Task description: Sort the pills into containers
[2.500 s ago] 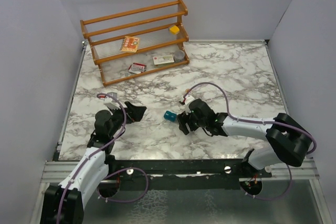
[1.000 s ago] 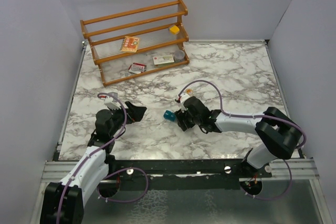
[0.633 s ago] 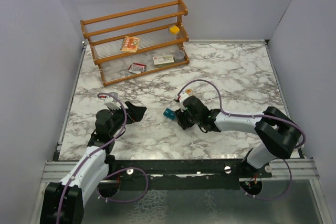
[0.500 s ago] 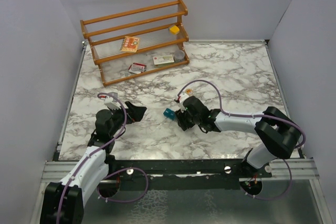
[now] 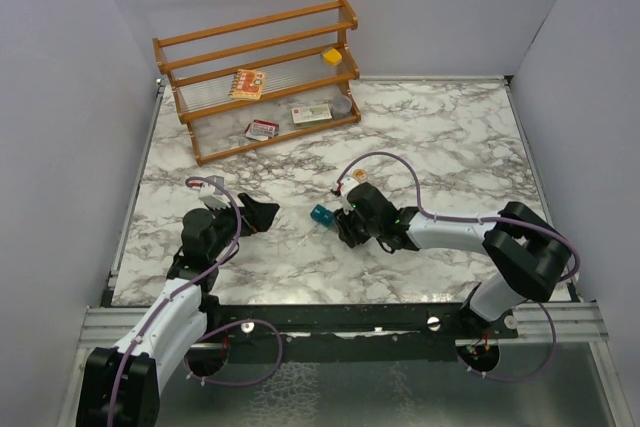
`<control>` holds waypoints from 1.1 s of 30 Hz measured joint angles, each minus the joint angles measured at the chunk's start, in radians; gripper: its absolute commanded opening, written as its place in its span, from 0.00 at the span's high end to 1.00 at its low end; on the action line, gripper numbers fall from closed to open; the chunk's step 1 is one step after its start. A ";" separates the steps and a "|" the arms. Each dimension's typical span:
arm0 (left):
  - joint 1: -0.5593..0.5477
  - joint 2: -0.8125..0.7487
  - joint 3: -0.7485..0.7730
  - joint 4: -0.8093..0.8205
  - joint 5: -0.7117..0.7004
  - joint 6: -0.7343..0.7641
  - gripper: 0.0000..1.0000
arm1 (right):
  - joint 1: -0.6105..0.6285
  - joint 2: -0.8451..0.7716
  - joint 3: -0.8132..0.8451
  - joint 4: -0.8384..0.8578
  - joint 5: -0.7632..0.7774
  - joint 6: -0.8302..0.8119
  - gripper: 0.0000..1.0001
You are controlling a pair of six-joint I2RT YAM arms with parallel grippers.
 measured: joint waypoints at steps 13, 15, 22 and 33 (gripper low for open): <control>0.000 -0.034 0.000 0.001 -0.011 -0.009 0.02 | 0.015 0.005 0.031 -0.049 0.011 -0.001 0.99; 0.000 -0.035 0.000 0.001 -0.010 -0.014 0.02 | 0.020 -0.011 0.031 -0.071 0.014 -0.003 0.99; 0.000 0.006 0.047 0.016 0.056 -0.056 0.03 | 0.026 -0.151 0.032 -0.138 0.013 -0.011 0.99; -0.008 0.076 0.165 0.034 0.217 -0.156 0.11 | 0.026 -0.367 0.037 -0.163 -0.054 -0.037 0.99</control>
